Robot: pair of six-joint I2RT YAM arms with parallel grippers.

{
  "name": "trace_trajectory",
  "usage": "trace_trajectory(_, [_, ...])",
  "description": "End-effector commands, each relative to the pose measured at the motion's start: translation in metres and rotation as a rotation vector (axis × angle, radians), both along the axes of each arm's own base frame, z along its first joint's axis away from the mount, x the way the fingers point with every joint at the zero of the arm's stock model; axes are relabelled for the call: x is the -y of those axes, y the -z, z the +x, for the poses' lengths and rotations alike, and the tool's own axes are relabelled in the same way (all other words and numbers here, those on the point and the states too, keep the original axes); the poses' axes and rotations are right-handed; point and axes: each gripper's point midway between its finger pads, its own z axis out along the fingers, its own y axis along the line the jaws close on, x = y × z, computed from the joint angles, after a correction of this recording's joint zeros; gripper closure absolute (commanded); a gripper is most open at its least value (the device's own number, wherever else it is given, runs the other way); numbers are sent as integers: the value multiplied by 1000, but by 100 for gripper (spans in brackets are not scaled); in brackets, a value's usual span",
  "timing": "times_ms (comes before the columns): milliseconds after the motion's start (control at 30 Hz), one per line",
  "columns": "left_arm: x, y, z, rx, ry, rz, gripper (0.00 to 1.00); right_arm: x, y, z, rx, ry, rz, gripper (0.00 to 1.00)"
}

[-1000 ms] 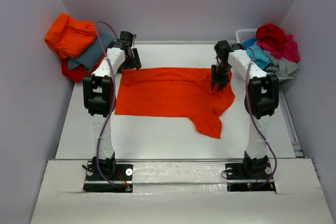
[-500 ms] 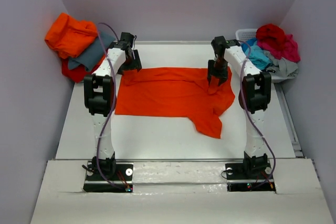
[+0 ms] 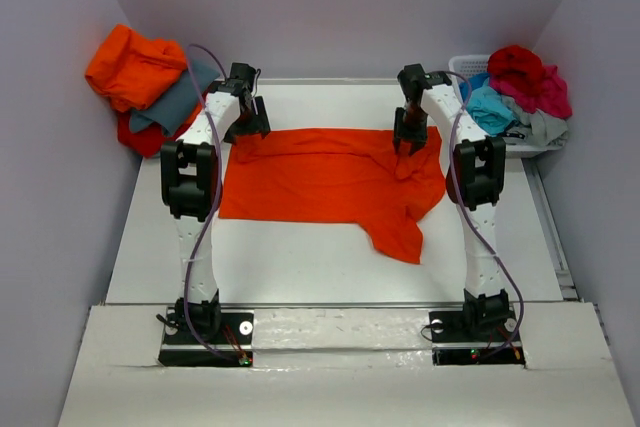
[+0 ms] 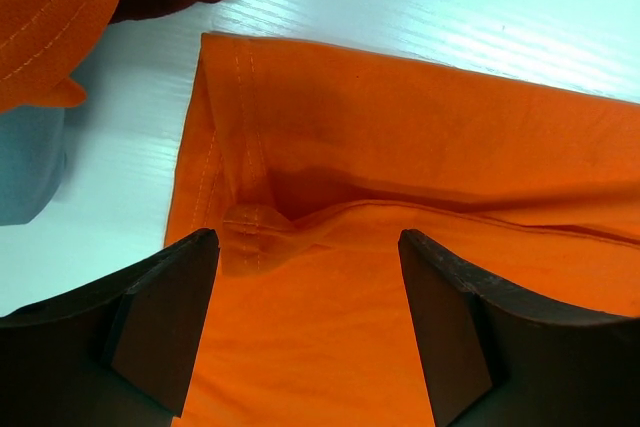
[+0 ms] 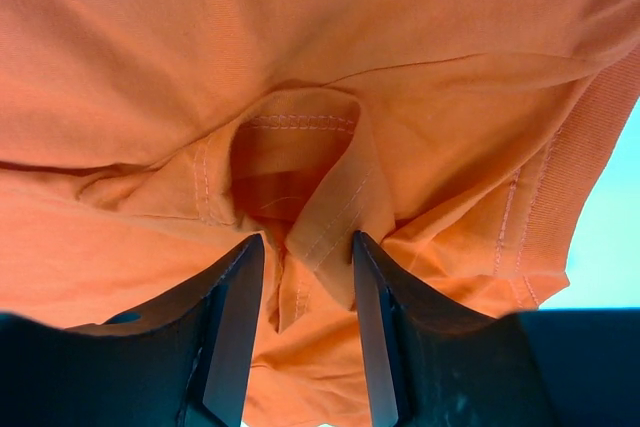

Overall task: Fold and stack the t-shirts
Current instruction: Fold the tshirt

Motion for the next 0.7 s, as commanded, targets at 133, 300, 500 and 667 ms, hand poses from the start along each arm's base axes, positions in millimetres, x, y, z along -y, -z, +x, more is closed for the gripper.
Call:
trace_trajectory(133, [4, -9, 1, 10, 23, -1, 16, 3, -7, -4, 6, 1, -29, 64])
trace_trajectory(300, [4, -6, -1, 2, 23, -1, 16, 11, -10, -24, -28, -8, -53, 88])
trace_trajectory(500, [5, -6, 0, 3, 25, -6, 16, 23, -17, -49, -61, 1, -96, 93])
trace_trajectory(667, [5, -5, -2, 1, 26, -7, 16, 30, -31, -63, -54, 10, -116, 93])
